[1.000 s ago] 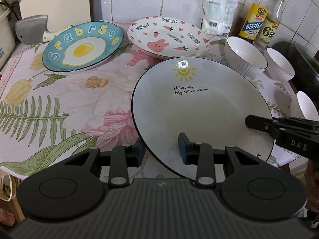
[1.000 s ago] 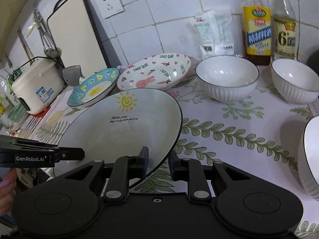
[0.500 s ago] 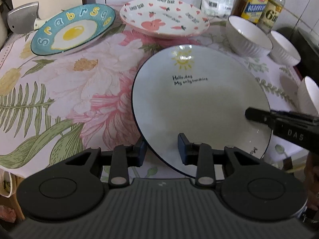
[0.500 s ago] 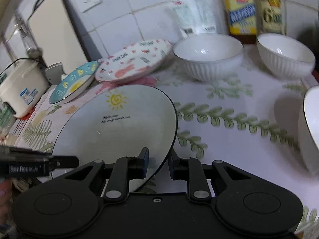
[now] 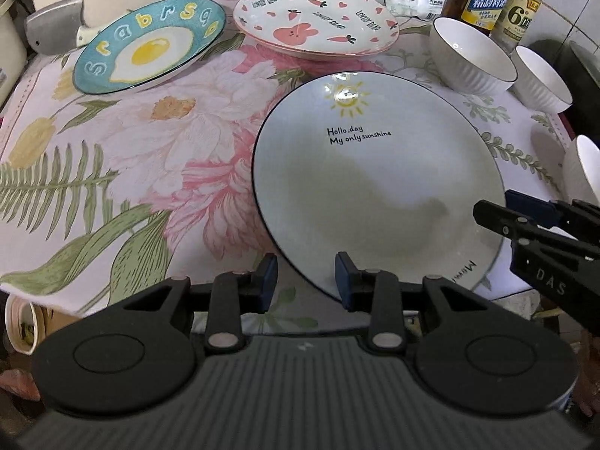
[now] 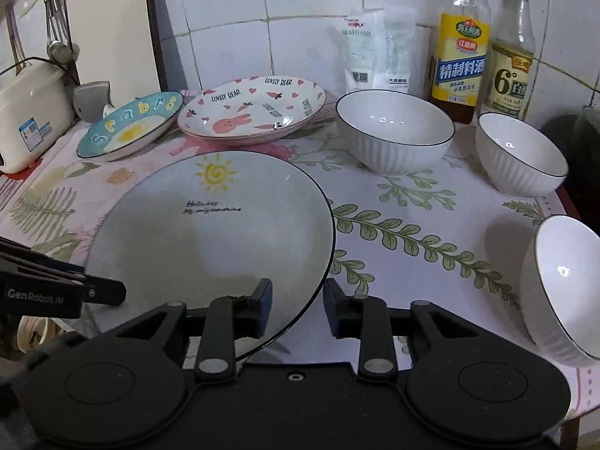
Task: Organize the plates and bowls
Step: 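Lower the white sun plate onto the tablecloth and open both grippers, then move both grippers to the blue egg plate and close on its rim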
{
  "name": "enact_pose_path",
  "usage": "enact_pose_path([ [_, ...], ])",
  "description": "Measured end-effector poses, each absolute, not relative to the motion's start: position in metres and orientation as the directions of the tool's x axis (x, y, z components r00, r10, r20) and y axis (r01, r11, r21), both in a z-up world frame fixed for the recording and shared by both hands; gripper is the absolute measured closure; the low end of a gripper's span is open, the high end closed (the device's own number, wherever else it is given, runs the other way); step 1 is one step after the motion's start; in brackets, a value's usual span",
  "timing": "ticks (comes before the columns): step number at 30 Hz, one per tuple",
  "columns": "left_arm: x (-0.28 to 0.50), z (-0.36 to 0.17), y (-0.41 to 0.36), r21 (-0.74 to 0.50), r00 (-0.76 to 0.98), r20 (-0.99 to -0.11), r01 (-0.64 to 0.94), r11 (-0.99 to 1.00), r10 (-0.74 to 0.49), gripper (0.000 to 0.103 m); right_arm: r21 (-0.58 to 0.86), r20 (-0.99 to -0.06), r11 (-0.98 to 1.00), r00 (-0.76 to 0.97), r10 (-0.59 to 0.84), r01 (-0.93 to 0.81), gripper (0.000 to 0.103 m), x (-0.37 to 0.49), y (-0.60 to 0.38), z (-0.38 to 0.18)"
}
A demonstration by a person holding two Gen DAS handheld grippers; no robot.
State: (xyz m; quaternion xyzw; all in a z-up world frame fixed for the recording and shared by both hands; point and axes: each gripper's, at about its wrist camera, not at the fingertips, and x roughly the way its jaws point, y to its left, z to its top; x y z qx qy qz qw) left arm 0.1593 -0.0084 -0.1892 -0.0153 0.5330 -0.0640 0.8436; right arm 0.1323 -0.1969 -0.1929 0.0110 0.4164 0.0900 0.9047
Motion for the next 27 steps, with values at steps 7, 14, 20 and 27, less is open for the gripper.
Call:
enact_pose_path([
  [7,0.141,-0.162,0.009,-0.11,0.413,-0.902,0.069,0.992,-0.129,0.062,0.115,-0.736,0.972,0.64,0.221,-0.203,0.049,0.114,-0.182,-0.158],
  [14,0.121,-0.128,0.029,-0.093,0.462,-0.878,0.101,0.991,-0.13,0.057,0.253,-0.708,0.94,0.618,0.34,-0.228,0.034,0.101,-0.172,-0.12],
  [20,0.11,-0.101,0.049,-0.045,0.504,-0.859,0.097,0.994,-0.088,0.05,0.319,-0.687,0.907,0.592,0.421,-0.274,0.031,0.096,-0.153,-0.094],
  [27,0.11,-0.084,0.075,-0.031,0.531,-0.844,0.087,0.996,-0.073,0.045,0.33,-0.666,0.887,0.586,0.461,-0.323,0.028,0.104,-0.124,-0.072],
])
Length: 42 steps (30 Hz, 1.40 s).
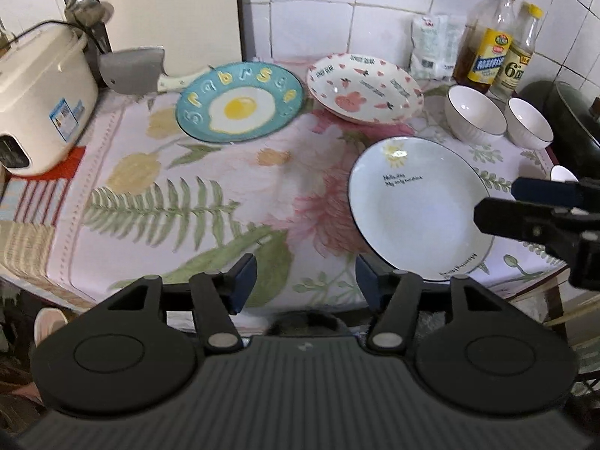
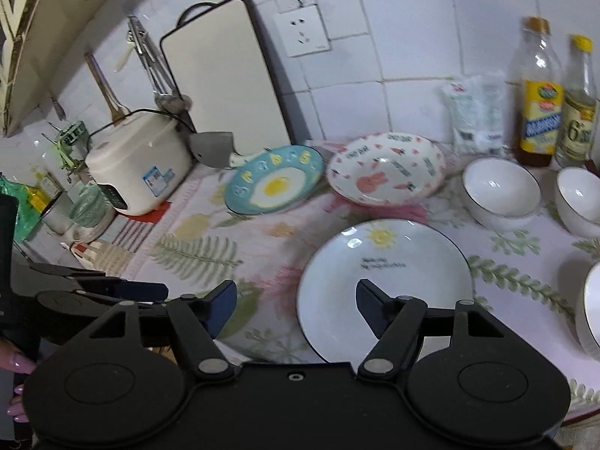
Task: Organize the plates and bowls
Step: 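Move both grippers to the blue egg plate and close on its rim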
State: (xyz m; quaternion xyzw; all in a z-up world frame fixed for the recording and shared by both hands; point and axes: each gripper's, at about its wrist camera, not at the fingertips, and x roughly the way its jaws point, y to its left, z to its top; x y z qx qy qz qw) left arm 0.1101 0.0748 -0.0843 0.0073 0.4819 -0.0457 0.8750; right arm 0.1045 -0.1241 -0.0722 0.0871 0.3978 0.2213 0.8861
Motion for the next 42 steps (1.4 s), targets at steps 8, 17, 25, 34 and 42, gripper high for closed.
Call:
enact_pose_path([
  [8,0.126,-0.079,0.104,0.035,0.568,-0.823,0.089,0.995,-0.022,0.041,0.271,-0.632,0.874,0.61,0.478,-0.404,0.027,0.127,-0.083,-0.063],
  [17,0.157,-0.087,0.138,0.114,0.633,-0.77,0.005,0.993,0.085,0.024,0.294,-0.558,0.855,0.649,0.517,-0.428,0.027,0.166,-0.052,-0.071],
  [25,0.197,-0.111,0.17,0.071,0.695,-0.712,-0.069,0.995,0.099,0.011,0.422,-0.581,0.846,0.62,0.527,-0.325,0.027,0.235,-0.041,-0.12],
  [34,0.244,-0.158,0.19,-0.043,0.724,-0.679,-0.203,0.978,0.12,0.012,0.491,-0.675,0.853,0.542,0.5,-0.176,0.027,0.294,-0.016,-0.19],
  [42,0.273,-0.186,0.203,-0.185,0.671,-0.739,-0.288,0.94,0.06,0.014,0.567,-0.658,0.823,0.575,0.486,-0.046,0.028,0.32,-0.017,-0.212],
])
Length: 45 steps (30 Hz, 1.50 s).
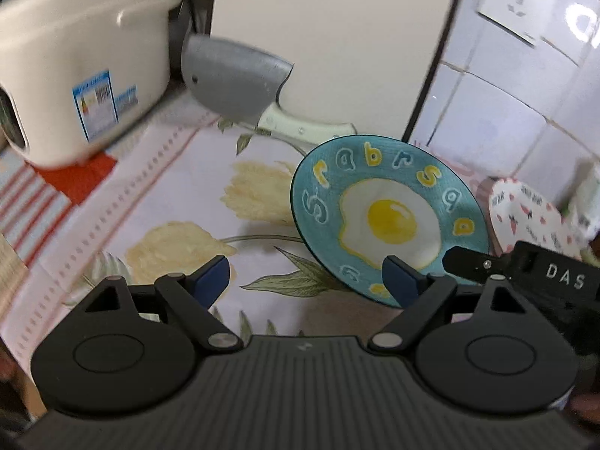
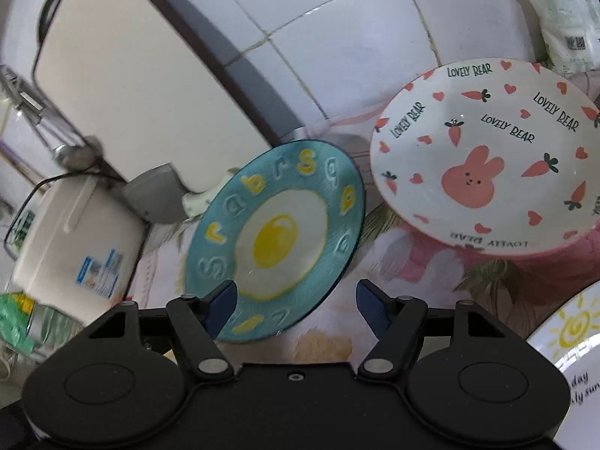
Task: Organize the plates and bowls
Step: 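Move both grippers to the blue egg plate and close on its rim, then lift the blue egg plate with both grippers over the white sun plate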
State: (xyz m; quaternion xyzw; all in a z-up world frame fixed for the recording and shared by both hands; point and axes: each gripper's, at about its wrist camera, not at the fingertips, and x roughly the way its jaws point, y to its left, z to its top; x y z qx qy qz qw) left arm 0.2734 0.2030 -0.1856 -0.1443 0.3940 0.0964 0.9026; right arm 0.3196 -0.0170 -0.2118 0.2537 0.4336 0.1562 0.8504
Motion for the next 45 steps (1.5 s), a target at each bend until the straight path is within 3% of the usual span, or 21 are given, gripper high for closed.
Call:
enact_pose_path([
  [2,0.282,-0.194,0.205,-0.215,0.647,-0.761,-0.323,0.922,0.049,0.017,0.573,-0.662,0.819,0.571,0.486,-0.032,0.035,0.326,-0.017,-0.217],
  [5,0.294,-0.205,0.205,-0.246,0.619,-0.785,-0.355,0.902,0.03,0.029,0.601,-0.655,0.799,0.572,0.494,-0.002,0.044,0.335,-0.016,-0.223],
  [8,0.301,-0.212,0.202,-0.241,0.602,-0.797,-0.372,0.897,0.036,0.051,0.591,-0.673,0.806,0.574,0.467,0.036,0.059,0.341,-0.014,-0.227],
  [10,0.305,-0.217,0.205,-0.294,0.605,-0.796,-0.357,0.886,-0.021,0.073,0.579,-0.681,0.814,0.577,0.451,0.046,0.064,0.343,-0.014,-0.229],
  [12,0.309,-0.219,0.208,-0.346,0.605,-0.794,-0.359,0.867,-0.066,0.082,0.585,-0.675,0.809,0.585,0.451,0.051,0.068,0.344,-0.016,-0.23],
  [15,0.314,-0.224,0.21,-0.393,0.602,-0.793,-0.387,0.834,-0.094,0.084,0.614,-0.666,0.785,0.587,0.461,0.08,0.084,0.347,-0.026,-0.236],
  [16,0.313,-0.226,0.209,-0.401,0.609,-0.787,-0.392,0.828,-0.093,0.084,0.637,-0.66,0.763,0.586,0.469,0.107,0.094,0.348,-0.032,-0.241],
  [18,0.312,-0.226,0.206,-0.392,0.615,-0.784,-0.388,0.834,-0.083,0.084,0.705,-0.628,0.694,0.579,0.52,0.141,0.097,0.351,-0.046,-0.253],
  [23,0.308,-0.226,0.204,-0.387,0.628,-0.774,-0.364,0.847,-0.083,0.085,0.668,-0.647,0.738,0.564,0.513,0.094,0.093,0.355,-0.042,-0.25],
  [31,0.287,-0.201,0.188,-0.267,0.639,-0.768,-0.285,0.921,-0.025,0.084,0.564,-0.697,0.826,0.541,0.47,0.008,0.086,0.345,-0.028,-0.223],
  [45,0.208,-0.154,0.16,-0.291,0.689,-0.724,-0.246,0.924,-0.044,0.085,0.58,-0.593,0.808,0.626,0.506,-0.104,0.083,0.258,-0.059,-0.18],
])
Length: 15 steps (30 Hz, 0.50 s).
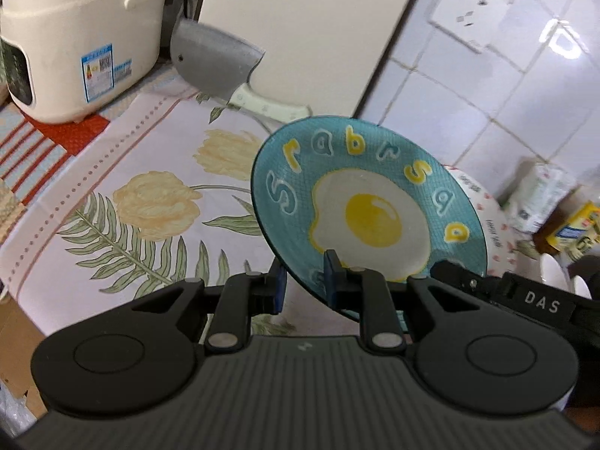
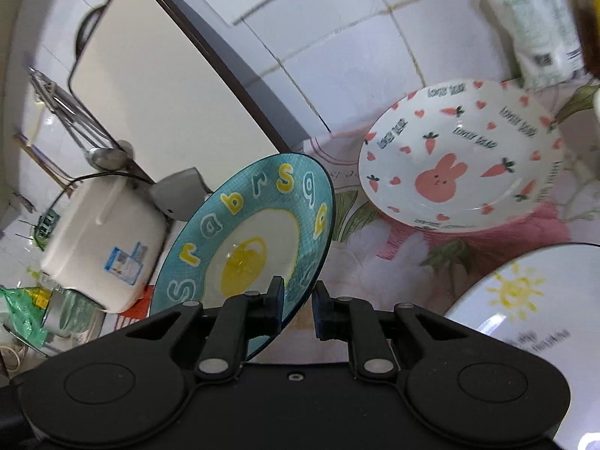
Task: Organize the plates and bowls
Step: 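Lift the blue egg plate with both grippers over the white sun plate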
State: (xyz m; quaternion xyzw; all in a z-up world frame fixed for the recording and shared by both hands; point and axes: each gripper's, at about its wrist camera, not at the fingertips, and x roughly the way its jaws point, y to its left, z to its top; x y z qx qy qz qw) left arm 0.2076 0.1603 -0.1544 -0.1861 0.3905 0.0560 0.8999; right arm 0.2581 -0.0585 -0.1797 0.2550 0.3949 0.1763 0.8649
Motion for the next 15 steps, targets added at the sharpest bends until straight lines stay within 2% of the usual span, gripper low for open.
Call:
enact_pose_path([
  [8,0.166,-0.119,0.127,-0.32,0.717,-0.692,-0.195,0.927,-0.088,0.085,0.535,-0.59,0.837,0.658,0.468,-0.116,0.081,0.206,-0.091,-0.132],
  [15,0.136,-0.102,0.1,-0.317,0.709,-0.692,-0.125,0.94,-0.139,0.084,0.517,-0.603,0.851,0.663,0.443,-0.098,0.081,0.172,-0.122,-0.115],
])
